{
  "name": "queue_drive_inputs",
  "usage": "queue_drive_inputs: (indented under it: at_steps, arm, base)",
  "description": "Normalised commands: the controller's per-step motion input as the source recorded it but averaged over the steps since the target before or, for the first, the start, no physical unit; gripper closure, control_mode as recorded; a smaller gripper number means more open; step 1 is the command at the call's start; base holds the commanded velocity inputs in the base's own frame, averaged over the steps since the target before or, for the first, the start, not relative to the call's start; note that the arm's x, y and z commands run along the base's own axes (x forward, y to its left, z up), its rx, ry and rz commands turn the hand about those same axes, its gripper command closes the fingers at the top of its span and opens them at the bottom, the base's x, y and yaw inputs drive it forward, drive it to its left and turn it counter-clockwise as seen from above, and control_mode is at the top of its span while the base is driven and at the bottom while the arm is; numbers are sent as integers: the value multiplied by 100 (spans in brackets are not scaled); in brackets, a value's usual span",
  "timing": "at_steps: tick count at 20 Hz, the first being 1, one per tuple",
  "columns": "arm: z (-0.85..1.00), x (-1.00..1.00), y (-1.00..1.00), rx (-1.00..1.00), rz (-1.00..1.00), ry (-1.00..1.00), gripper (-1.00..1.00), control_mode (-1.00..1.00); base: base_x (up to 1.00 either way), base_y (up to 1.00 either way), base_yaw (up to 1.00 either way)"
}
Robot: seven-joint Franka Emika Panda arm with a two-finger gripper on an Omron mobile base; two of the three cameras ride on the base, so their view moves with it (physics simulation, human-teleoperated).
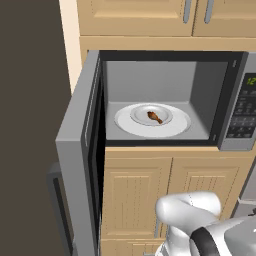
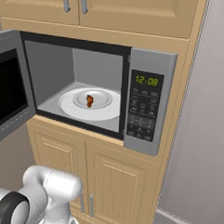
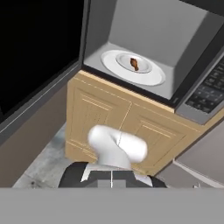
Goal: Pick the chicken drumstick from the counter and place it in the microwave. Then turn on the microwave.
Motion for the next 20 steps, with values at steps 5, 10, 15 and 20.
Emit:
queue_drive_inputs:
  at_steps: [5,10,15,20]
  arm:
    - [0,-22,40,-2,0,-14,100,-100]
    - [0,-22,39,-2,0,-16,100,-100]
    - [3,-27,32,0,0,-15,100,-100]
    - [9,-19,25,0,0,-11,100,-100]
  base:
    - [0,0,0]
    - [0,0,0]
    - [0,0,0]
    - [0,0,0]
